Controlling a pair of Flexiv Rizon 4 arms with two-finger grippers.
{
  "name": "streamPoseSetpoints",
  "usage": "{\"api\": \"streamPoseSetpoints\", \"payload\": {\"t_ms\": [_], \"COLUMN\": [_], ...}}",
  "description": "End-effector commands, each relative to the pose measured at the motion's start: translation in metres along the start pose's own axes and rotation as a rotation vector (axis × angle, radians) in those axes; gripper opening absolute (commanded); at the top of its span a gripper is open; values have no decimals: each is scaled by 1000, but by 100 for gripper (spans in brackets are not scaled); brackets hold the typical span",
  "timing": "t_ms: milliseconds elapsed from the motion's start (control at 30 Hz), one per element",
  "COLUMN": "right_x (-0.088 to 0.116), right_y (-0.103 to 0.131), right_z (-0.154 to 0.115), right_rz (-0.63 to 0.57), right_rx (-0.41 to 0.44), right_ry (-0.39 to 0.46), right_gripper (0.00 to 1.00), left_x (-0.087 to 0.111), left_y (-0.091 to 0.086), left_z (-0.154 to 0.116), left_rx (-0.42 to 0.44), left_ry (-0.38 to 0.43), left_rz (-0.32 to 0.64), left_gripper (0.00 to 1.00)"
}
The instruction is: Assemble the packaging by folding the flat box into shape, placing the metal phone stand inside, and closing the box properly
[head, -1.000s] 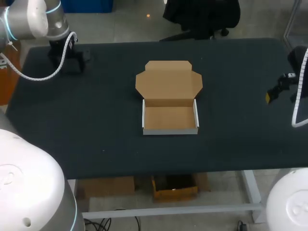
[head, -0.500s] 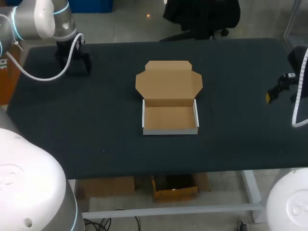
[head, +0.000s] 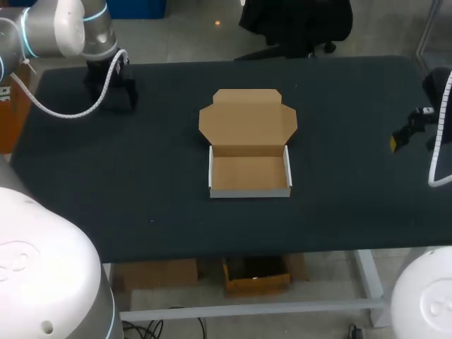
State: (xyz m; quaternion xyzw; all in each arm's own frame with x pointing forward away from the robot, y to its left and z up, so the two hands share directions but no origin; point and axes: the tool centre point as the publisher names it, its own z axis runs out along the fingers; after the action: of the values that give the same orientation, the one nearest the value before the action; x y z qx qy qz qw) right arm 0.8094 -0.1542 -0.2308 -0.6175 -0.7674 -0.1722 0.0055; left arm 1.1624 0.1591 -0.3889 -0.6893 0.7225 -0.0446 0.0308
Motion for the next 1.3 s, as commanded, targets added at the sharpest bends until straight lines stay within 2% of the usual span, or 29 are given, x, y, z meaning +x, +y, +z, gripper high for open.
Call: {"api": "streamPoseSetpoints", "payload": {"t_ms": [33, 467, 933, 1300], "right_x": [0, 0, 0, 0], "right_y": [0, 0, 0, 0], "right_z": [-2, -2, -2, -2], "right_rz": [-1, -1, -1, -1], "right_rx": [4, 4, 4, 4], "right_ry": [1, 1, 1, 1], "right_gripper": [100, 100, 100, 100], "left_x": [3, 18, 8, 7], "left_y": [7, -3, -19, -21], "left_z": [-5, -4, 2, 4], "left_rx": [1, -15, -22, -36], "left_ry": [1, 10, 6, 17], "left_rz": [0, -1, -39, -38], "left_gripper": [100, 100, 100, 100]}}
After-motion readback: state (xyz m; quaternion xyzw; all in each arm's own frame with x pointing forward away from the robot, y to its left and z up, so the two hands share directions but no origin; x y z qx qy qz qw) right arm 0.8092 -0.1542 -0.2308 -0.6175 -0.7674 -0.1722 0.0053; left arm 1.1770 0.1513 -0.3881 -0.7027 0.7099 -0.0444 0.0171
